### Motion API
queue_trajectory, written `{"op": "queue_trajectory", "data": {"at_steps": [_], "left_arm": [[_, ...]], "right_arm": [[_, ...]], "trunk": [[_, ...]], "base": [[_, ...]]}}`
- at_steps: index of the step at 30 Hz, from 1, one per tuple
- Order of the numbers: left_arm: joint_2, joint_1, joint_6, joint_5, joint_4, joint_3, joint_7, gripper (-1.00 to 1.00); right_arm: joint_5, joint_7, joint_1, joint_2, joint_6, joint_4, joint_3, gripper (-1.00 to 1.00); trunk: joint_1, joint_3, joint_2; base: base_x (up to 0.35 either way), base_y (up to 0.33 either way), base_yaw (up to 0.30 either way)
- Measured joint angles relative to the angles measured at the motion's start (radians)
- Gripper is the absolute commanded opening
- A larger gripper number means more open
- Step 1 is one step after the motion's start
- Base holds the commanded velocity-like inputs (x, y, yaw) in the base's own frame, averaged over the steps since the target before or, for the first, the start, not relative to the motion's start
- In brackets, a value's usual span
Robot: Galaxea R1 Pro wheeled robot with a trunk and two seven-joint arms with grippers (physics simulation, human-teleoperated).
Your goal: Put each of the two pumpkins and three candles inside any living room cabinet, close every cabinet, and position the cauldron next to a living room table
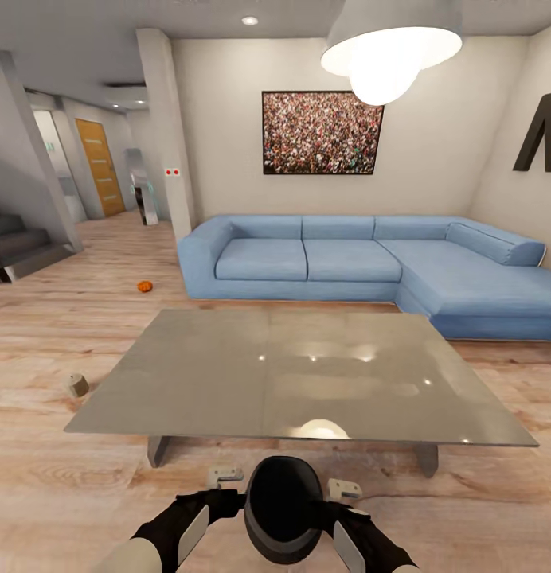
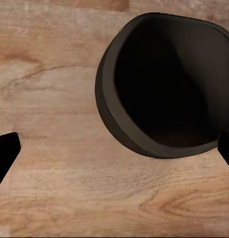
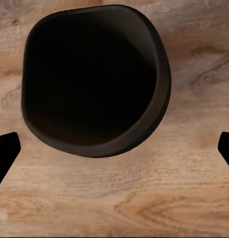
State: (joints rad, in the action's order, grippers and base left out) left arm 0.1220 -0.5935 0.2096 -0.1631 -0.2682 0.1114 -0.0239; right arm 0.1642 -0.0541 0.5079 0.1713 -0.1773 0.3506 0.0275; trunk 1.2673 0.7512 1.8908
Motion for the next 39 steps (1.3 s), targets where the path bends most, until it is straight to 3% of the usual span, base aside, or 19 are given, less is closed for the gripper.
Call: {"op": "queue_trajectory", "data": {"at_steps": [9,39], "left_arm": [[0.000,0.000,-0.001,0.000,0.000,0.000,0.001,1.00],[0.000,0.000,-0.018,-0.002,-0.005,-0.001,0.001,1.00]], "right_arm": [[0.000,-0.001,0.000,0.001,0.000,-0.001,0.000,1.00],[0.000,-0.001,0.000,0.001,0.000,-0.003,-0.001,1.00]], "trunk": [[-0.035,-0.030,-0.063],[-0.035,-0.031,-0.063]], "base": [[-0.304,0.044,0.113],[-0.044,0.001,0.285]]}}
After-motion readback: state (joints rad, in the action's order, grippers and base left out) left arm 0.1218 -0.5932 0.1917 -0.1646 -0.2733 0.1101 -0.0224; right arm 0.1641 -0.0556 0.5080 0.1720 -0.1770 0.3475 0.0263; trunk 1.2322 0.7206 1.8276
